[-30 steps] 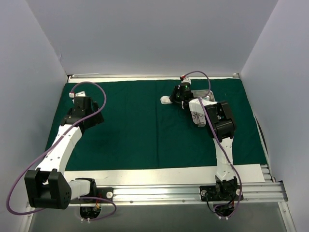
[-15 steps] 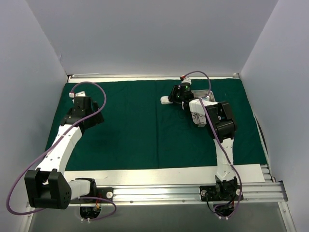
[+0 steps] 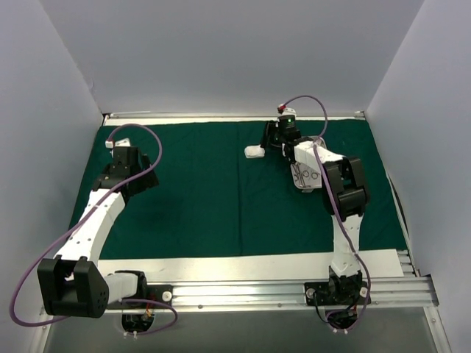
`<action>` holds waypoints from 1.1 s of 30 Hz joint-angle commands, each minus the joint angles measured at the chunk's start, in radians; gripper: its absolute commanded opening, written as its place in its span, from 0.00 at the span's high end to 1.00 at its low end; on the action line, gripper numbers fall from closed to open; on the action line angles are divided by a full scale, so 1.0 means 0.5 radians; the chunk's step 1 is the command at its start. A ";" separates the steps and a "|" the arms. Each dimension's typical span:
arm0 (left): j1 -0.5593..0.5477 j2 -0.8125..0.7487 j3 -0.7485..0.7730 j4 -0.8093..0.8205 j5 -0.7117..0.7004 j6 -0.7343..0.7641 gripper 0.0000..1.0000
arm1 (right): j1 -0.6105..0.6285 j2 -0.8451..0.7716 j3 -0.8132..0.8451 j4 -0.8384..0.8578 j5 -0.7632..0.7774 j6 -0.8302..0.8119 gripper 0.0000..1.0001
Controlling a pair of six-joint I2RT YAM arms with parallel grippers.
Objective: Open and lay out the surgical kit
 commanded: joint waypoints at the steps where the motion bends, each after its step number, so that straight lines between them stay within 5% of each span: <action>1: -0.006 -0.046 0.015 0.094 -0.020 0.023 0.06 | -0.044 -0.267 0.123 -0.206 0.153 -0.131 0.41; 12: -0.006 -0.037 0.019 0.094 -0.014 0.026 0.06 | -0.381 -0.268 0.157 -0.507 0.252 -0.267 0.41; 33: -0.006 -0.013 0.019 0.082 -0.014 0.026 0.06 | -0.366 0.183 0.393 -0.673 0.503 0.089 0.44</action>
